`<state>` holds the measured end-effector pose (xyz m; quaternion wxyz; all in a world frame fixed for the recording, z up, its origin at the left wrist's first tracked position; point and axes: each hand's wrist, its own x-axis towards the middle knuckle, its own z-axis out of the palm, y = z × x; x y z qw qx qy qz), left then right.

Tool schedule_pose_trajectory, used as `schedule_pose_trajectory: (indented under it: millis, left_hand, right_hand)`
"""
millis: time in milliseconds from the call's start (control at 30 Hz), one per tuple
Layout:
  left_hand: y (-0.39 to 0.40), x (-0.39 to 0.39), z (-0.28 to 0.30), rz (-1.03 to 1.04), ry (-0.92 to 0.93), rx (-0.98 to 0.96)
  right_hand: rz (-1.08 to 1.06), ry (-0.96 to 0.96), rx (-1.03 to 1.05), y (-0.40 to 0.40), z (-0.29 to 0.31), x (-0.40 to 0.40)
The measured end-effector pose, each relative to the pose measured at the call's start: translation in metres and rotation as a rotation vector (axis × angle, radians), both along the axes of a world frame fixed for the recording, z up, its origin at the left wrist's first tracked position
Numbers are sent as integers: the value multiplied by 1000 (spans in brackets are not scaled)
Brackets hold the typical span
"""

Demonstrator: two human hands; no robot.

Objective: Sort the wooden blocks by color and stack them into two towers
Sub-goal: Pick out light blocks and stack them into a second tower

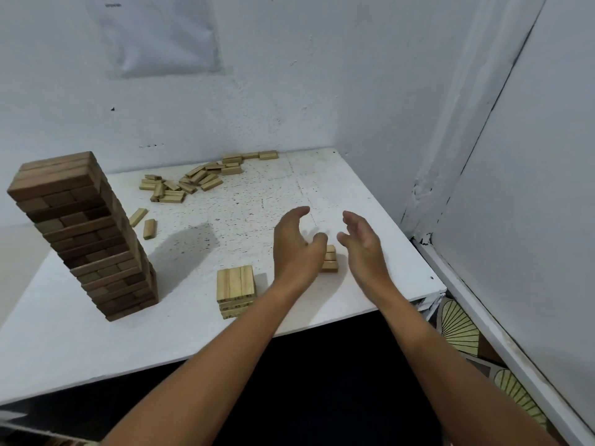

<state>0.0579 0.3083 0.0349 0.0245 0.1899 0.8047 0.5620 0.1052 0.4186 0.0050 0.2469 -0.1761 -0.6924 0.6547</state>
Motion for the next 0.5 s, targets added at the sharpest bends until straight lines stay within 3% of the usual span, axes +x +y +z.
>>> schedule_pose_trajectory:
  millis: [67,133,233,333,500]
  left_hand:
    - [-3,-14,18,-35,112,-337]
    - [-6,-26,31,-204,183,-649]
    - [-8,-38,36,-482,224,-898]
    - [-9,-45,28,-578,247,-1011]
    - [-9,-53,16,-606,264,-956]
  right_hand:
    - [30,-65,156,14,0,1]
    - [115,-164,361,25,0,2]
    - [288,-275,581,33,4,5]
    - [389,-337,648,34,6,4]
    - [400,-407,669,36,5,2]
